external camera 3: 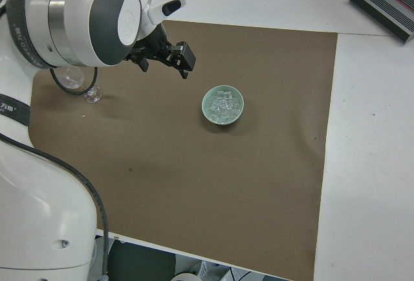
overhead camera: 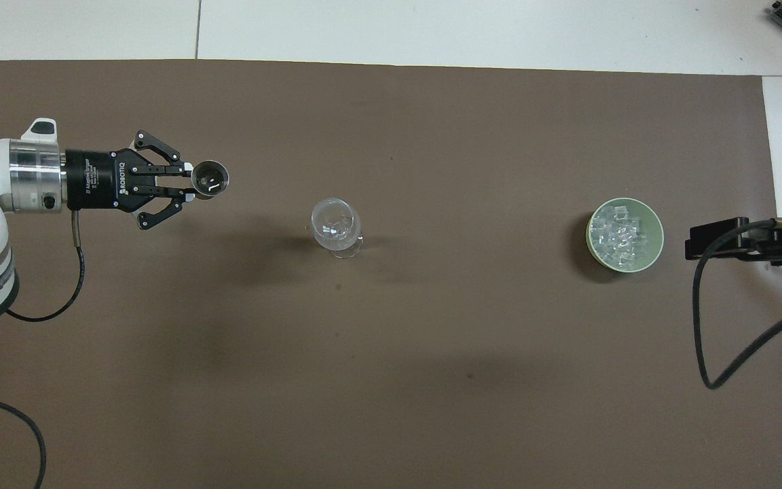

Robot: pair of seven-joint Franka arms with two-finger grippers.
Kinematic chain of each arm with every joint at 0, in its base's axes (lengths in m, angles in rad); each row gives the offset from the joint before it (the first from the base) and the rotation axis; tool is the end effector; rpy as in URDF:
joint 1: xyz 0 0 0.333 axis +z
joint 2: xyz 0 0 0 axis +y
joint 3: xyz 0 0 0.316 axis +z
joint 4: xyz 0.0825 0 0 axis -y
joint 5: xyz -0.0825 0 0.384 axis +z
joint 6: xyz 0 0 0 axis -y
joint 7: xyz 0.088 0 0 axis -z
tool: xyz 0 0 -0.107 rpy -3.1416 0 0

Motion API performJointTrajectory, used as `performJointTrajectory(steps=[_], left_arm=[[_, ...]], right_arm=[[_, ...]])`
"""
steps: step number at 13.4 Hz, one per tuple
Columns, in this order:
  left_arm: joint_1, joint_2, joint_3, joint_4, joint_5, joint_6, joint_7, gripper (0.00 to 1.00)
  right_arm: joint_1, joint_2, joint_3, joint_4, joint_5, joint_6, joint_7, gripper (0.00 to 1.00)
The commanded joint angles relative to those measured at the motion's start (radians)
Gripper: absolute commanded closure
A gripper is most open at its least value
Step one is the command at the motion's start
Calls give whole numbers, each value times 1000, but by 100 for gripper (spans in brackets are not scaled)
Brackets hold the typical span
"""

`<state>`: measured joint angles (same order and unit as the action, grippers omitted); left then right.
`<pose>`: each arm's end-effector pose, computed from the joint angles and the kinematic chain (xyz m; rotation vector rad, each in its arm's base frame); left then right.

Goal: Pour wine and add ice with both arms
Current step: 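Carry the jigger with the left gripper to above the clear glass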

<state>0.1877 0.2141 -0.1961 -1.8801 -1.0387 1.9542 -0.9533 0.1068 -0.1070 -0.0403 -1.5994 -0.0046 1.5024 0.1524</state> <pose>0.6096 -0.0561 0.4186 1.6922 1.4866 -0.6891 0.5127 0.0323 0.6622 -3.1379 0.1351 -0.0155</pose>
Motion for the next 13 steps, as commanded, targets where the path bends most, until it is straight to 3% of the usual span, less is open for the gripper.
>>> performJointTrajectory(steps=[1, 7, 13], left_arm=[[-37, -70, 7, -76, -11, 72, -12, 100], [-154, -127, 7, -134, -12, 251, -64, 100], [-205, -148, 9, -156, -12, 327, -102, 100]], right_arm=[[-2, -11, -6, -8, 9, -13, -13, 0], [-2, -11, -6, -7, 9, -13, -13, 0], [-2, -11, -6, -8, 9, -13, -13, 0]])
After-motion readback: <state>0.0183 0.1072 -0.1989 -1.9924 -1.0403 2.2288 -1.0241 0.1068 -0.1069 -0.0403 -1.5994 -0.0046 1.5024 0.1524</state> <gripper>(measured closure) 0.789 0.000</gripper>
